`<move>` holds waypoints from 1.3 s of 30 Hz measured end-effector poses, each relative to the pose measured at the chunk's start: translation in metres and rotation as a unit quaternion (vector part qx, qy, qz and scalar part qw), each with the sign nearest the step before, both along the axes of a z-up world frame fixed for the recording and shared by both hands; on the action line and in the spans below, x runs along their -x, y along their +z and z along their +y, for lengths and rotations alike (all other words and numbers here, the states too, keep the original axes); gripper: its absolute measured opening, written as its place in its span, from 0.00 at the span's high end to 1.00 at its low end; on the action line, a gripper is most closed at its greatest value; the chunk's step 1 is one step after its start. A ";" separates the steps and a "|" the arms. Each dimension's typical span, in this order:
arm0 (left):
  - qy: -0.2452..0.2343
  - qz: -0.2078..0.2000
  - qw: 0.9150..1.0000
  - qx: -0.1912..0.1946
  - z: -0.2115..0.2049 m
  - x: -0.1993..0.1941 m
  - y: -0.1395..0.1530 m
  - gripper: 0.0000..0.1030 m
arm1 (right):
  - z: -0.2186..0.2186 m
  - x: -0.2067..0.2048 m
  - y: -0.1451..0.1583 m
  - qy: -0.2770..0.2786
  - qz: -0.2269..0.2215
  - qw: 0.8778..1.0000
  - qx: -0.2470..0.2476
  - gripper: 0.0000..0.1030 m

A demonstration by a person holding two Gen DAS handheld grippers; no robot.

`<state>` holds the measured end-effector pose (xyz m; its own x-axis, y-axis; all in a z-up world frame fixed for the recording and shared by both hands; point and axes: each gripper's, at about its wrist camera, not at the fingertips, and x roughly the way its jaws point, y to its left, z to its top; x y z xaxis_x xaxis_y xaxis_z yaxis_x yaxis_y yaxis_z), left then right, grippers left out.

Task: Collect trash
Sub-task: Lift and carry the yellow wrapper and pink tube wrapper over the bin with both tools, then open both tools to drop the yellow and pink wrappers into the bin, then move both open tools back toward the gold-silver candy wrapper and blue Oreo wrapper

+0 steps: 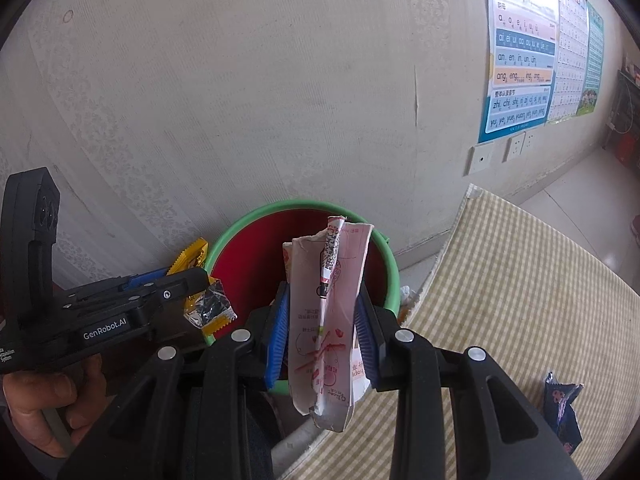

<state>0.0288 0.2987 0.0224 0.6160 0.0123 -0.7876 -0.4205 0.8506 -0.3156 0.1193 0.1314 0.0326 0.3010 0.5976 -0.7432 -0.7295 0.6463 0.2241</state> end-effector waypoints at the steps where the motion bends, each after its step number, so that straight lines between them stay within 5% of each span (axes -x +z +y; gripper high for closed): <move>1: 0.002 -0.001 1.000 0.001 0.002 0.000 0.000 0.66 | 0.006 -0.001 -0.001 0.004 -0.001 1.000 -0.001 0.70; 16: 0.025 0.003 0.999 0.027 0.034 0.004 -0.015 0.64 | 0.052 -0.007 -0.033 0.032 0.018 0.999 0.026 0.67; 19: 0.035 0.003 0.999 0.026 0.034 0.003 -0.016 0.26 | 0.053 -0.009 -0.040 0.029 0.027 0.999 0.029 0.55; 25: 0.047 0.000 0.999 0.022 0.034 0.002 -0.016 0.06 | 0.043 -0.011 -0.043 0.016 0.028 0.999 0.026 0.30; 29: 0.047 0.001 0.999 0.025 0.030 0.002 -0.015 0.05 | 0.026 -0.012 -0.043 -0.001 0.028 0.999 0.025 0.16; 39: 0.009 -0.004 1.000 0.016 -0.017 -0.006 -0.003 0.05 | -0.044 0.003 -0.031 -0.037 0.023 0.999 0.020 0.11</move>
